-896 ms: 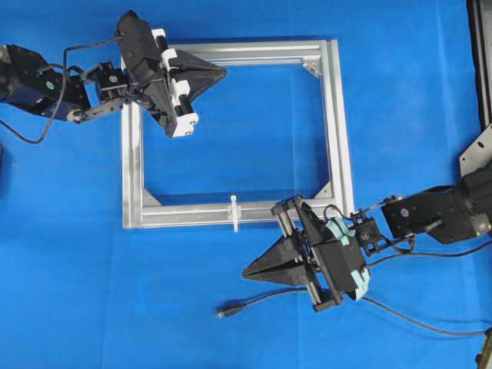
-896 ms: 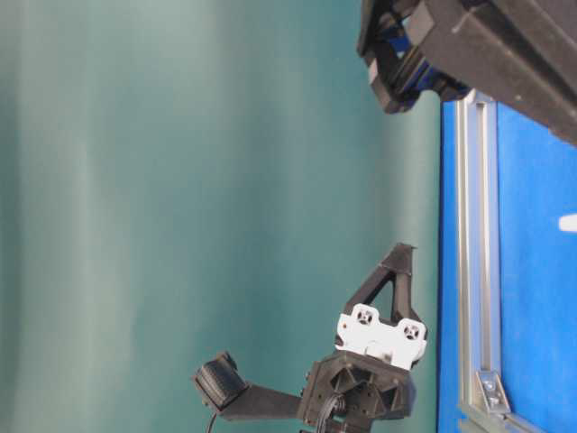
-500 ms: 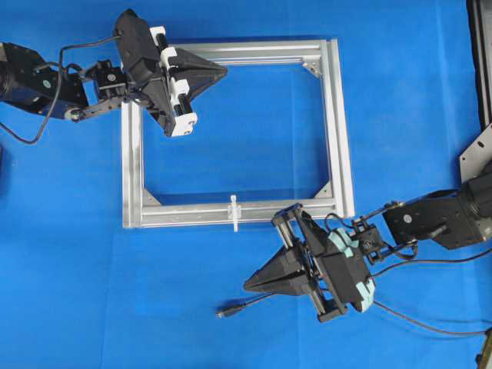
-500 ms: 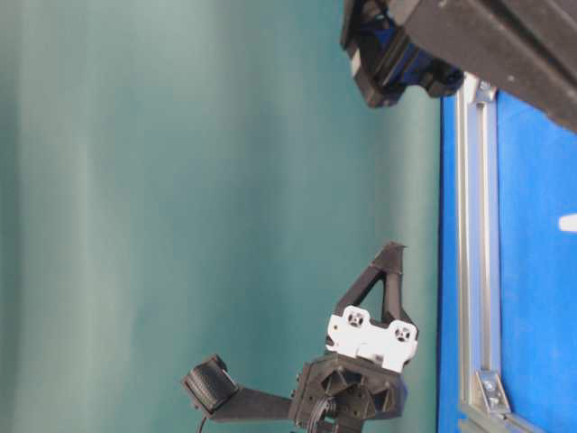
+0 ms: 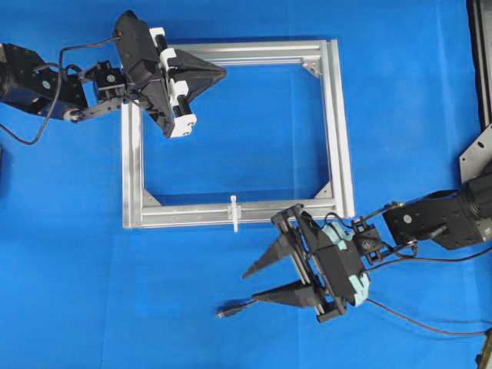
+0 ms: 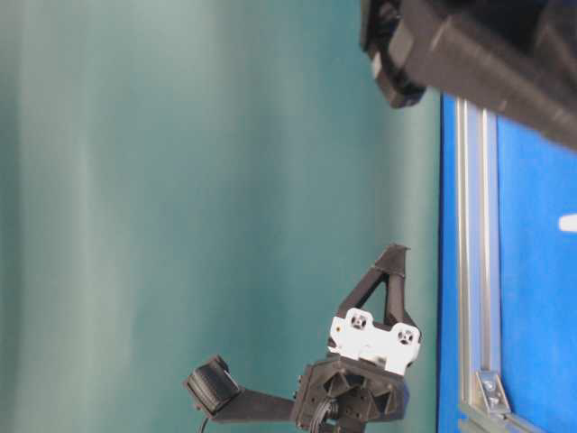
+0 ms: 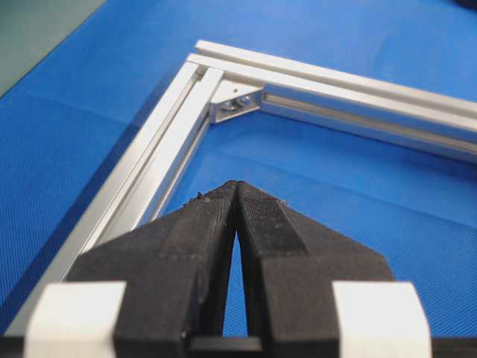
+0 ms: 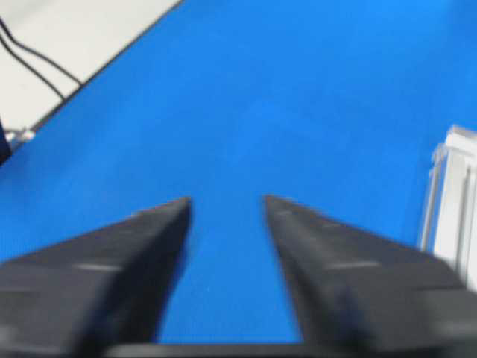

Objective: Insert the wire through the string loop located in the center.
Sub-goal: 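Move the right gripper down toward the black USB cable plug end, then close the right gripper on the cable just behind the USB plug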

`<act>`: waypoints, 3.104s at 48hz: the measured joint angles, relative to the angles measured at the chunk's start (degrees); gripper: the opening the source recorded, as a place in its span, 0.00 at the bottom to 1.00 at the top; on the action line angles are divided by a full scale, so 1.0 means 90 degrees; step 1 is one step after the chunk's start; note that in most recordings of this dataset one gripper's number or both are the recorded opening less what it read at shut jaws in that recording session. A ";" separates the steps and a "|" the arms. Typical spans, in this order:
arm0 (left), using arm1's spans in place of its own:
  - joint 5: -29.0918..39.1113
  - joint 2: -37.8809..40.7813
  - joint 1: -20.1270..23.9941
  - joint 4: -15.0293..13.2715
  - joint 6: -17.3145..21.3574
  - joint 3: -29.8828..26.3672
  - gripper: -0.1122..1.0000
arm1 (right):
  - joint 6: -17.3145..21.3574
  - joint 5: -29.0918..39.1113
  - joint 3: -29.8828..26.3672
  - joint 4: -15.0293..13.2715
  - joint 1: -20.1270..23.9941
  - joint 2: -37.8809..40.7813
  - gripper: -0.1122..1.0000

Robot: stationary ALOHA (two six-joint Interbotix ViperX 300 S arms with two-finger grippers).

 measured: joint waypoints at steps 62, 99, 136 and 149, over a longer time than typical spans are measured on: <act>0.0010 0.0000 0.0020 0.0000 0.0010 0.0068 0.10 | 0.0029 0.0342 -0.0459 0.0996 0.0381 0.1357 0.82; 0.0000 0.0000 0.0029 0.0010 0.0010 0.0078 0.10 | -0.0029 0.0713 -0.0498 0.0977 0.0371 0.1357 0.08; 0.0010 0.0000 0.0029 0.0020 0.0010 0.0078 0.10 | -0.0010 0.1523 -0.0527 0.0977 0.0381 0.0459 0.08; 0.0000 -0.0039 0.0029 0.0020 0.0010 0.0068 0.10 | -0.0010 0.1934 -0.0576 0.0977 0.0371 0.0117 0.08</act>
